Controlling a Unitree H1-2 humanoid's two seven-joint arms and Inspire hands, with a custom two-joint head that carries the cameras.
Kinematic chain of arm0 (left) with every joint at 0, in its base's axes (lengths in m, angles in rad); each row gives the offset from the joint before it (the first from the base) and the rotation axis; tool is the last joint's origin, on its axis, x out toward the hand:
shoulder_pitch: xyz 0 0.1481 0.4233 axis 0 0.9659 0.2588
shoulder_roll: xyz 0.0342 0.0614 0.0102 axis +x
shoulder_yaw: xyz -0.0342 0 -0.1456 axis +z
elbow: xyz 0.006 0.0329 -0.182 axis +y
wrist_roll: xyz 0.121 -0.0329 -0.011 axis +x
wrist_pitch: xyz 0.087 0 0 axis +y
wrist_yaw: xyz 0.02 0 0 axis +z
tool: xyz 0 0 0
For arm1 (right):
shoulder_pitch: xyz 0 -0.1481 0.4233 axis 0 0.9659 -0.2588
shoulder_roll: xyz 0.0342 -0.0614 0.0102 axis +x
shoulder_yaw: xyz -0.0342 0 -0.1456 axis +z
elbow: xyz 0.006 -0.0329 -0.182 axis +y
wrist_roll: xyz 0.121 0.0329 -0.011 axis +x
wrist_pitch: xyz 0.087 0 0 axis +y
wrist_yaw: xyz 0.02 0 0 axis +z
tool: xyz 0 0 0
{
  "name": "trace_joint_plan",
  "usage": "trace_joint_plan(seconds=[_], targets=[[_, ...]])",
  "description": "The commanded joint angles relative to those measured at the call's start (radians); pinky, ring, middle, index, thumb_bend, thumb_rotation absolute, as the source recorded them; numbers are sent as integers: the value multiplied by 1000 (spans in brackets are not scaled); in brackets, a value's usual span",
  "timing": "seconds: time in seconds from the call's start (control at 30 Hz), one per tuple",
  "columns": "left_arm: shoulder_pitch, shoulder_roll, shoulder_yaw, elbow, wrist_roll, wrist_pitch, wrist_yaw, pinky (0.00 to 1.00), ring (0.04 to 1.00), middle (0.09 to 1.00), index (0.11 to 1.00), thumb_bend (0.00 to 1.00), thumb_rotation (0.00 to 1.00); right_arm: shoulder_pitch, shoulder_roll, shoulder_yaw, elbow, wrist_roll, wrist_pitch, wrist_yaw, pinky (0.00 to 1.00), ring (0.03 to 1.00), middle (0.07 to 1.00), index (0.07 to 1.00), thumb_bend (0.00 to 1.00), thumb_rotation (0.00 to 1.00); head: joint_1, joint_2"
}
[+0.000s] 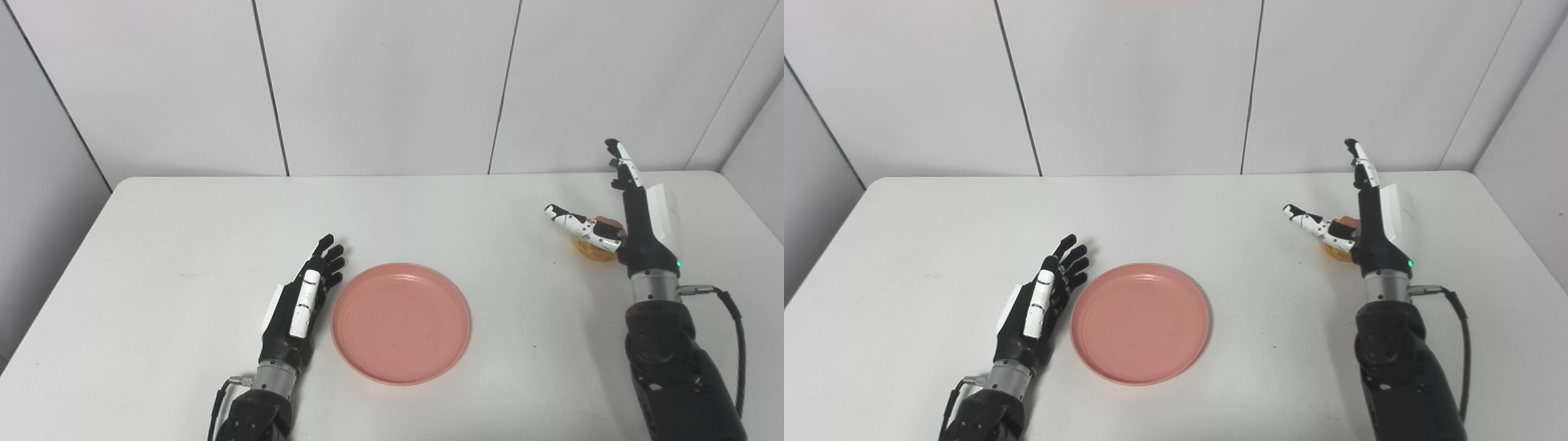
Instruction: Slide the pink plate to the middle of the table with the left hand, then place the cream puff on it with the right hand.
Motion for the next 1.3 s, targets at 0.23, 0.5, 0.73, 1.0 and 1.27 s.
trace_joint_plan(seconds=[0.23, 0.5, 0.73, 1.0, 1.27], targets=[[-9, 23, -8, -9, -26, -7, -42, 997, 959, 962, 955, 552, 1000, -58, -101, 38, 88, -95, 99, -4, 757, 890, 929, 921, 757, 330, -2, 0], [-8, 27, -10, -7, -22, -21, -41, 965, 938, 942, 941, 566, 1000, -75, -118, 69, 186, -88, 118, -9, 756, 874, 911, 911, 830, 313, -7, 6], [-8, 30, -10, -7, -24, -24, -45, 959, 938, 943, 940, 573, 1000, -75, -111, 93, 197, -58, 136, 37, 704, 843, 905, 906, 836, 325, -7, 12], [-9, 29, -10, -12, -27, -16, -45, 959, 937, 943, 939, 568, 1000, -68, -93, 99, 177, -30, 157, 53, 626, 764, 846, 842, 739, 155, -7, 18], [-9, 26, -11, -16, -25, -10, -41, 955, 935, 938, 935, 546, 1000, -56, -84, 102, 145, -43, 163, 16, 159, 273, 482, 647, 545, 0, -5, 20]])
